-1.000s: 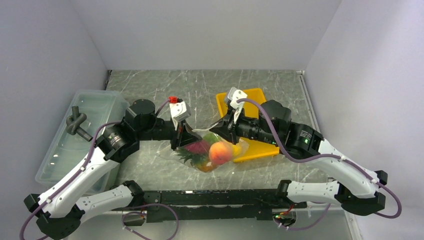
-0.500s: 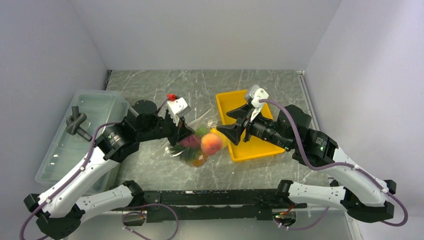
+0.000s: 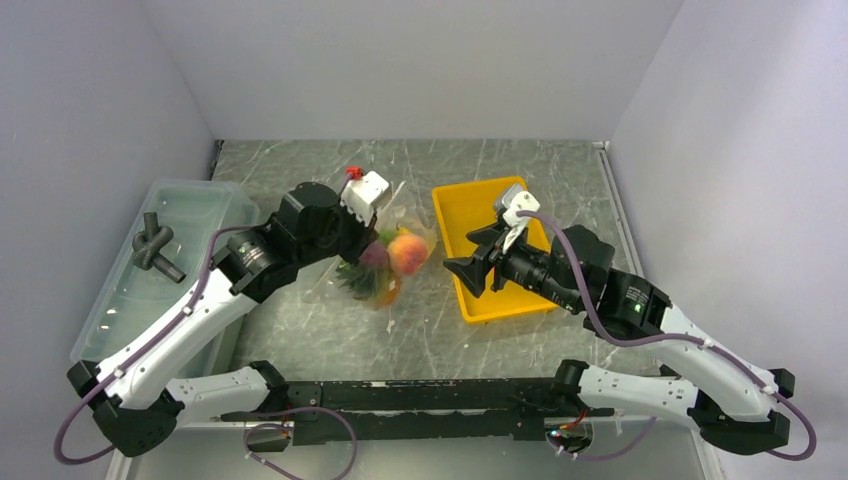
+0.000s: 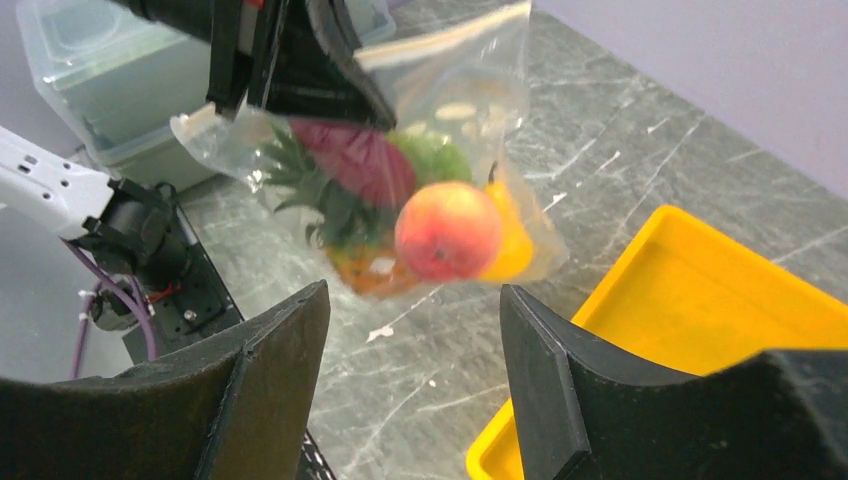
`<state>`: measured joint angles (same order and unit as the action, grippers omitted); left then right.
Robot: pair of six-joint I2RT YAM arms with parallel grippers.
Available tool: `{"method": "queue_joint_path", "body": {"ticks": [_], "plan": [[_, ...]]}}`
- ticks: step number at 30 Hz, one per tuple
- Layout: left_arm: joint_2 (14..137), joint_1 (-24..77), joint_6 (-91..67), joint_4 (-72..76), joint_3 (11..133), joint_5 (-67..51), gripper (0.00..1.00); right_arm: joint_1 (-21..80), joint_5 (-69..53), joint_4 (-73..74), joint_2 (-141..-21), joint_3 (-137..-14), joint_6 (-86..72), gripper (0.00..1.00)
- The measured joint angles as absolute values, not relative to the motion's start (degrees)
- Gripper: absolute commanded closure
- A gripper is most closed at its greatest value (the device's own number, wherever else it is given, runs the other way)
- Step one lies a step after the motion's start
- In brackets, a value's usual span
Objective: Place the food in the zip-top bag and seal the zipper
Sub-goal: Place the zipper food storage bag at the center of the board.
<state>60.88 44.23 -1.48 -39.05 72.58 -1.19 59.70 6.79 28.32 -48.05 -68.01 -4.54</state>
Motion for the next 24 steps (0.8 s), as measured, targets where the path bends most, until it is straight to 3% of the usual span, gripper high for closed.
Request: {"method": "queue_joint_path", "body": {"ticks": [17,24], "plan": [[75.1,44.0,7.5,-39.7,79.0,24.7,1.0,58.2,6.6,26.7,-44.7,-57.1,-6.9,0.31],[81.1,42.3,13.3,-34.2,78.3,29.5,1.0,58.1,5.2,26.0,-43.8,-54.7,-7.4,0.3]]}}
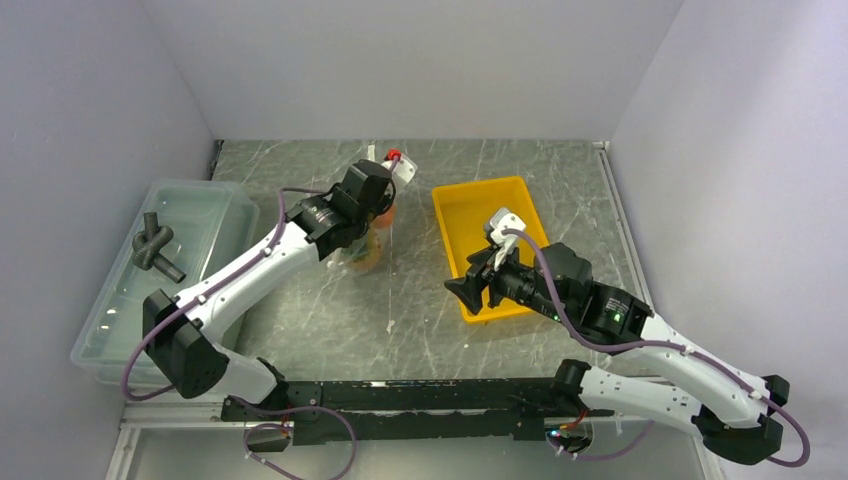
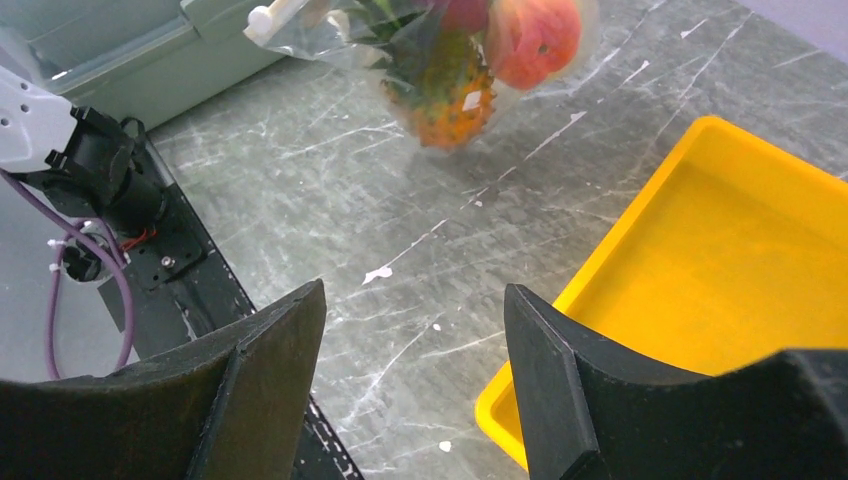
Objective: Place the food in the zip-top bag and seal the zipper
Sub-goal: Place the zipper food storage bag at the center of the board.
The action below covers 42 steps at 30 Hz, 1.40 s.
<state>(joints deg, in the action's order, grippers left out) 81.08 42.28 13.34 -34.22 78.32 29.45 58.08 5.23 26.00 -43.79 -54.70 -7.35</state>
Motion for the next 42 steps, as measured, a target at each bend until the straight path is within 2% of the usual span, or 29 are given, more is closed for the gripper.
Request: {"method": "queue_joint_path", "body": {"ticks": [13,21,33,42], "plan": [[88.9,32.8,24.4,-19.9,77.0,32.0,1.0,57.6,4.3,25.5,-37.7,-52.3,-8.1,0.29],[92.8,32.3,27.1,-14.5,74.7,31.6,1.0,57.5,4.0,25.6,-35.4,-51.6,-8.3,0.29],[95.6,37.5,17.8,-16.1,74.6,26.7,1.0,57.5,4.3,26.6,-31.4,-50.7,-9.0,0.25],[95.6,41.2,7.6,-19.7,68.9,24.0,1.0,57.5,4.4,26.6,-32.3,-50.4,-9.2,0.25]]}}
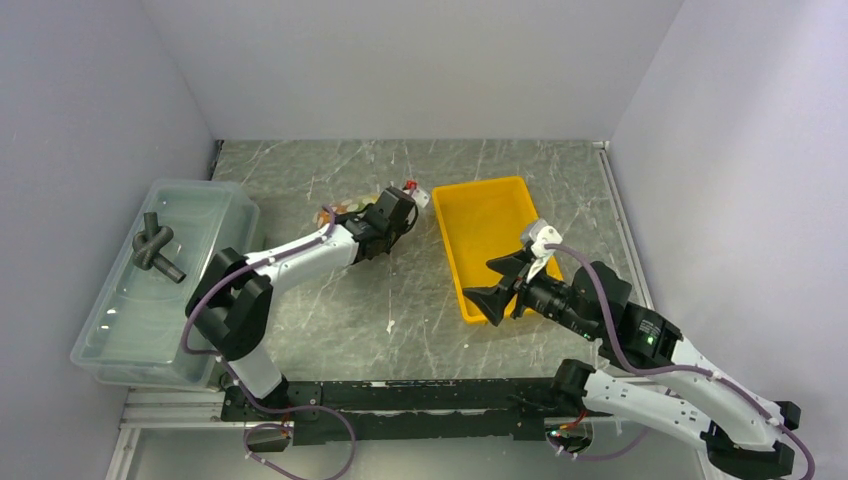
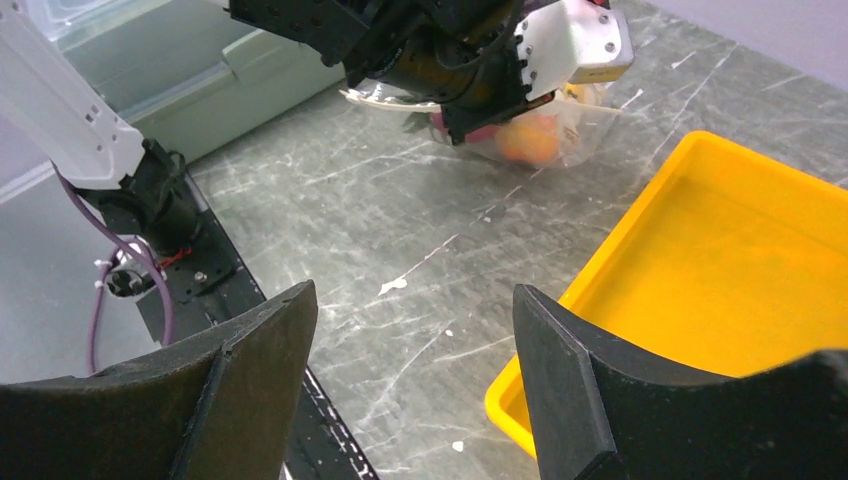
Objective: Place the food in the zip-top bag and seal the zipper
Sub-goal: Place the zipper food storage bag at the center of the board.
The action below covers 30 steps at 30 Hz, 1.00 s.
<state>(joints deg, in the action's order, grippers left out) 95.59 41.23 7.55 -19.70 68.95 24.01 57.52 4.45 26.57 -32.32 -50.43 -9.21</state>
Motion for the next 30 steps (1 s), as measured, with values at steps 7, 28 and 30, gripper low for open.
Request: {"method": "queue_joint_path", "body": {"ticks": [7,28,30], "plan": [[94.0,43.2,0.0,-22.5,66.2,22.3,0.83,57.5,4.8,26.5,-35.2,-49.7,-9.2,0.25],[77.2,54.3,-10.5,-27.7,59.7,19.7,0.54,57.4,10.3,27.0,-37.1,-49.2,-9.5,0.21],[73.4,54.4,-11.6,-27.9,58.8,19.1,0.51,57.4,11.1,26.9,-37.0,-49.1,-9.7,0.2]]}}
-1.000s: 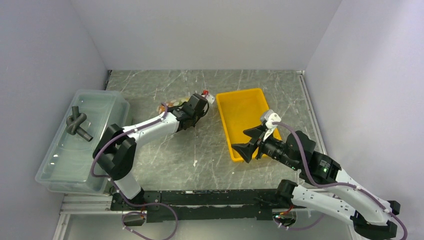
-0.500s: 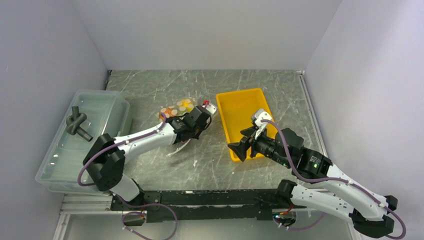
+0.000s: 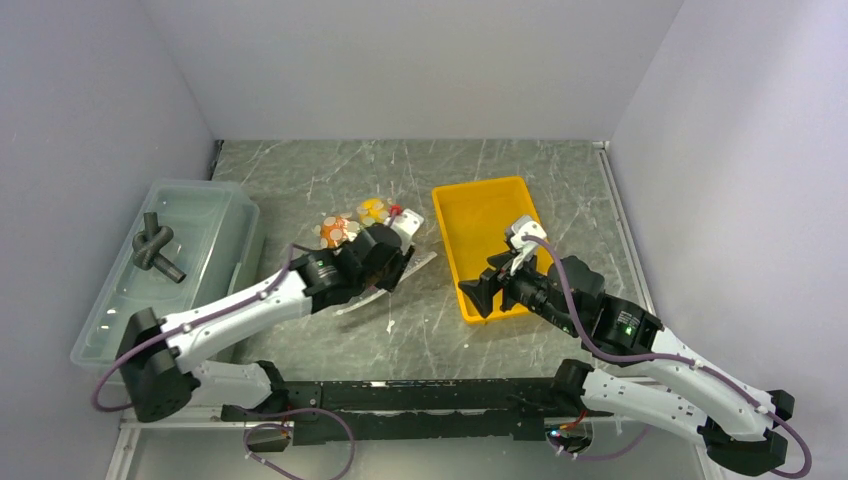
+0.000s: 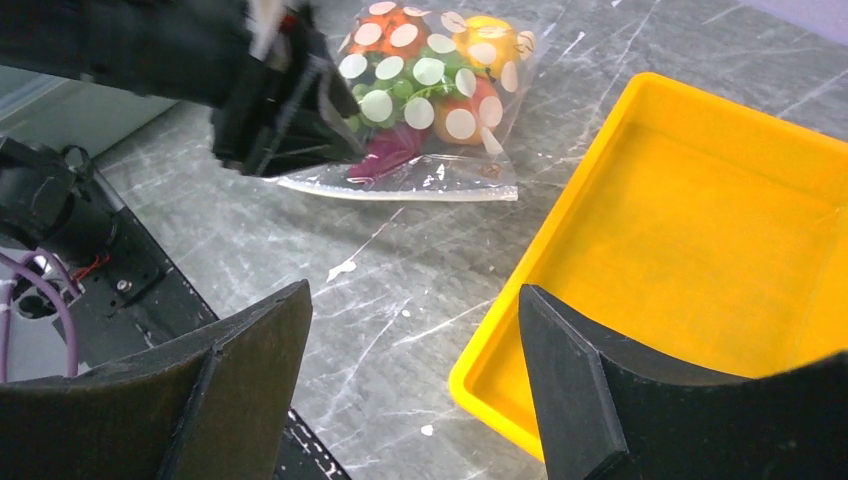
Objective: Place the food in the zip-top bag and seal the zipper
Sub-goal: Place the zipper food storage bag at the center of the board, then reset both arms
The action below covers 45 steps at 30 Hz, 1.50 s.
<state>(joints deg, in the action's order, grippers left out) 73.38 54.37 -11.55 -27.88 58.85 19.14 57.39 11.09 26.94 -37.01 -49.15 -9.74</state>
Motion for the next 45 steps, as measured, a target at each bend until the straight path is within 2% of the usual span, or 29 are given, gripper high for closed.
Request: {"method": "queue_joint_path", "body": {"ticks": [3,4,5,6,19,32,39,45], "plan": [[68.8,54.4,-12.8,-28.6,58.0,18.8,0.44,57.3,12.2,26.9,-36.8,-48.8,-10.5,0.18],[67.6,54.4,-13.2,-28.8,57.8,18.8,0.27,57.3,12.6,26.9,-36.7,-48.5,-10.8,0.17],[66.5,54.4,-13.5,-29.3,57.7,18.8,0.05,57.2,13.0,26.8,-36.6,-48.2,-11.2,0.17],[65.8,54.4,-13.5,-29.8,57.6,18.7,0.01,57.2,13.3,26.9,-36.6,-48.0,-11.5,0.17],[57.8,54.4,-16.0,-38.4,57.2,17.5,0.0,55.3,17.1,26.5,-42.8,-47.5,-13.8,0.14],[53.2,54.4,-19.1,-47.4,61.0,18.3,0.0,40.4,12.9,27.1,-45.2,-47.6,-14.8,0.12],[46.9,54.4,-17.7,-45.9,61.2,19.4,0.0,31.9,8.8,28.2,-44.9,-47.6,-14.7,0.11],[41.8,54.4,-16.8,-43.5,58.6,20.9,0.0,29.8,7.6,28.6,-44.3,-47.7,-14.5,0.11]]}}
